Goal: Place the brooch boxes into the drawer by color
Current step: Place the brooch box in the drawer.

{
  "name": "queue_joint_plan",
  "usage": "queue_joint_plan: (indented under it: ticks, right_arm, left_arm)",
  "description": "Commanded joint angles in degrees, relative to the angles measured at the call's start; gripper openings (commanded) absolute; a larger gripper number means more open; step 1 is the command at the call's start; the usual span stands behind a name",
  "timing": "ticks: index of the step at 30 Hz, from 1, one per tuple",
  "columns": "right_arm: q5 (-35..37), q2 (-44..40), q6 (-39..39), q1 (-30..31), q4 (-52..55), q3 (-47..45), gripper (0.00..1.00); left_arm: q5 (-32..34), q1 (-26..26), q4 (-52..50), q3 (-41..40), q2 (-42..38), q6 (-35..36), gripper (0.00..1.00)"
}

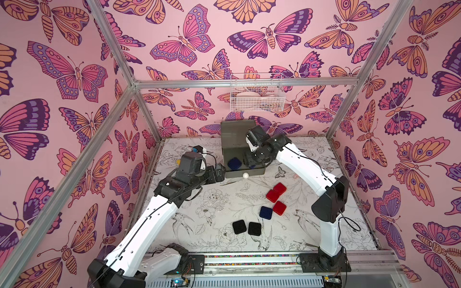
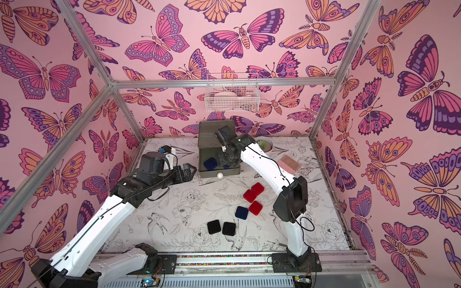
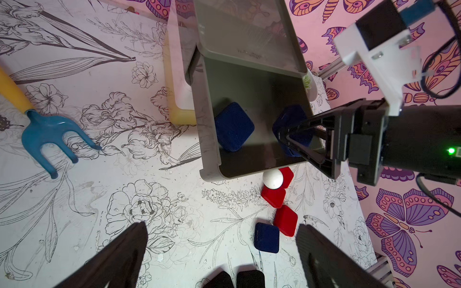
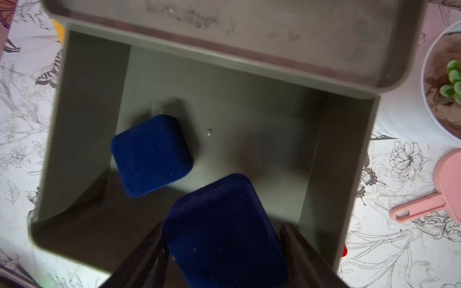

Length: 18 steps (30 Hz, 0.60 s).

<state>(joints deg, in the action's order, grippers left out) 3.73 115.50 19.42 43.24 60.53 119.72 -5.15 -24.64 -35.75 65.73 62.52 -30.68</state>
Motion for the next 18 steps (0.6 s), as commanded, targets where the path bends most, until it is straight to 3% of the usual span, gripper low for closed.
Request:
queue_joint_plan:
  ticks: [1,10,18]
  right_arm:
    - [0.36,1.08,-0.64,-0.35,0.82,1.44,0.7]
    - [0.92,4.29,-1.05,-0.88,1.53,3.49,0.73]
    - [1.99,5.34,-0.87,-1.12,1.87,3.63,0.84]
  left_arm:
    - [-0.74,0.39,-0.92,-1.18,-0.2,0.13,1.0]
    - [-0.97,0.42,-0.9,-1.4,-0.1,0.28,1.0]
    - [-0.92,0.47,-1.17,-1.49,-0.37,0.73,1.0]
